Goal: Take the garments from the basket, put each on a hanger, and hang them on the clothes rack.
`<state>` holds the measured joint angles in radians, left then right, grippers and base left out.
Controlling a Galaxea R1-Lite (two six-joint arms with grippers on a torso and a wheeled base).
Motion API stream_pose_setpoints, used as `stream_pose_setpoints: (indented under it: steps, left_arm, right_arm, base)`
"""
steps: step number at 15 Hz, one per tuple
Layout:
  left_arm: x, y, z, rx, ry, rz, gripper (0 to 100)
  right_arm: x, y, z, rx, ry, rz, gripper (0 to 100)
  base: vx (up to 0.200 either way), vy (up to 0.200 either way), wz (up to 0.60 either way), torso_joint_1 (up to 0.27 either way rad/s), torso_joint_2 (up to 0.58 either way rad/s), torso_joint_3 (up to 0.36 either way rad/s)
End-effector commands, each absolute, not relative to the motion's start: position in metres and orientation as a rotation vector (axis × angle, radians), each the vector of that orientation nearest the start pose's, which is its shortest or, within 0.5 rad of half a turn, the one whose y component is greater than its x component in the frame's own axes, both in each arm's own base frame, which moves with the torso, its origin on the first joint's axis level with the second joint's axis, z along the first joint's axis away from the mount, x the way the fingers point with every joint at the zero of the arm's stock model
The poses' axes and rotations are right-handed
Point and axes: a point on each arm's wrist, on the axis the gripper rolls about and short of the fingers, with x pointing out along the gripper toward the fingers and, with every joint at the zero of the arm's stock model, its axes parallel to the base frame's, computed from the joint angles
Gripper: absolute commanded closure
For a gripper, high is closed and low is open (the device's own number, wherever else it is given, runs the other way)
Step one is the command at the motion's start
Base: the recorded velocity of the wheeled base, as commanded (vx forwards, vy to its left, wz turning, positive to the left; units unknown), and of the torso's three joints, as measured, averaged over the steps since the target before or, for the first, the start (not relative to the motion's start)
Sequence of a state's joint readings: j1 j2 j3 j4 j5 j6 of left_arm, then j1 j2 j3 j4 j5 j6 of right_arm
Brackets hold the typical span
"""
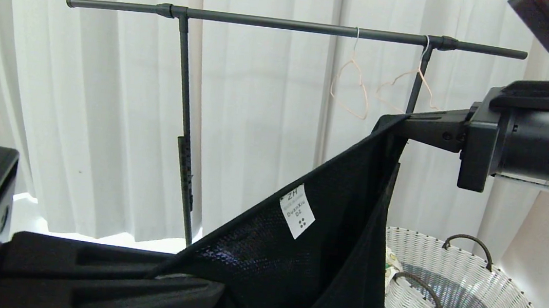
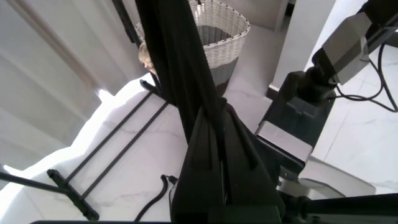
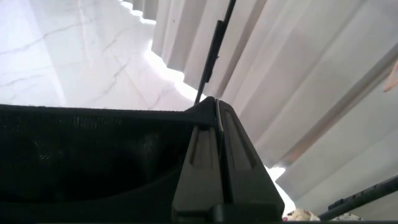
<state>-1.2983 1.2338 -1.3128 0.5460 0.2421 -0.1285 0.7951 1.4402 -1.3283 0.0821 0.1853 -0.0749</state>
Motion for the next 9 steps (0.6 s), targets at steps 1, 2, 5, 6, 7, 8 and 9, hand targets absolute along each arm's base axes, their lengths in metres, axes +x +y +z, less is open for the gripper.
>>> stream_pose_setpoints:
  steps: [1, 2, 5, 6, 7, 8, 9]
  left_arm:
    - [0.048, -0.152, 0.326, 0.226, 0.416, -1.009, 100]
    - [0.048, -0.152, 0.326, 0.226, 0.414, -1.007, 100]
    - [0.072, -0.147, 0.335, 0.191, 0.391, -0.827, 100]
    - [0.084, -0.147, 0.338, 0.175, 0.391, -0.766, 100]
    - [0.102, -0.148, 0.342, 0.153, 0.393, -0.677, 100]
    - [0.108, -0.150, 0.342, 0.153, 0.399, -0.655, 100]
    - [0.109, -0.151, 0.340, 0.161, 0.403, -0.657, 100]
  right_arm:
    - [0.169, 0.179, 0.331, -0.133, 0.166, 0.984, 100]
    - [0.166, 0.175, 0.333, -0.135, 0.164, 0.974, 100]
    - [0.147, 0.141, 0.339, -0.157, 0.230, 0.893, 100]
    - [0.139, 0.134, 0.339, -0.157, 0.247, 0.891, 100]
    - [0.126, 0.122, 0.333, -0.168, 0.282, 0.889, 100]
    - [0.121, 0.118, 0.331, -0.173, 0.287, 0.895, 100]
    - [0.119, 0.118, 0.328, -0.175, 0.293, 0.898, 100]
  base:
    - [0.000, 0.000, 0.00, 0.000, 0.00, 0.000]
    - [0.000, 0.000, 0.00, 0.000, 0.00, 0.000]
    - [0.000, 0.000, 0.00, 0.000, 0.00, 0.000]
    - [0.000, 0.000, 0.00, 0.000, 0.00, 0.000]
    - [0.000, 0.000, 0.00, 0.000, 0.00, 0.000]
    - [0.000, 0.000, 0.00, 0.000, 0.00, 0.000]
    - [0.000, 0.000, 0.00, 0.000, 0.00, 0.000]
